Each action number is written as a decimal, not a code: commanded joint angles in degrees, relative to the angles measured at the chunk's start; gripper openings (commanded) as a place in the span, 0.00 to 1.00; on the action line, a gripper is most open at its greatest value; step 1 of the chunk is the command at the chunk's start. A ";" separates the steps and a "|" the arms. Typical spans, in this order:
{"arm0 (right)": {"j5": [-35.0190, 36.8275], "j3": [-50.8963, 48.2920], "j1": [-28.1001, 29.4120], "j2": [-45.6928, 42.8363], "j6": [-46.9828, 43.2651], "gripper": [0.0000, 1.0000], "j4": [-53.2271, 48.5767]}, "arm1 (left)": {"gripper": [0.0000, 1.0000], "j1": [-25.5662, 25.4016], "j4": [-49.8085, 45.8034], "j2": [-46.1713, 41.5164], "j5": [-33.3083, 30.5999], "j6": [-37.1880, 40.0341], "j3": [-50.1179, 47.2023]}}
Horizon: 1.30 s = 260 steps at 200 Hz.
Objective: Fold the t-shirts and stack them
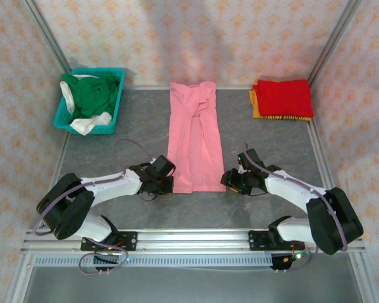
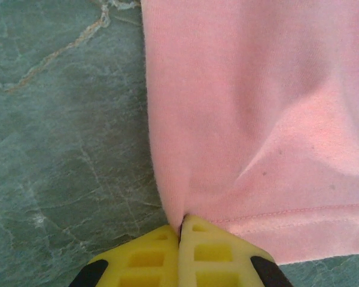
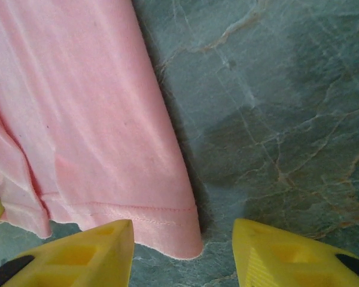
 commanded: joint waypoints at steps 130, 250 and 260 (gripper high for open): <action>3.38 0.97 5.21 5.21 4.09 0.29 6.84 | 0.00 -0.15 -0.02 -2.79 -4.84 -2.16 -4.42; 4.89 -0.64 10.76 1.35 5.40 0.00 5.79 | 0.00 -0.62 -0.23 -8.93 -3.34 -4.07 -8.26; 5.12 -2.63 11.90 -0.09 6.74 0.00 5.91 | 0.00 -1.10 -0.83 -11.10 -3.31 -4.95 -9.88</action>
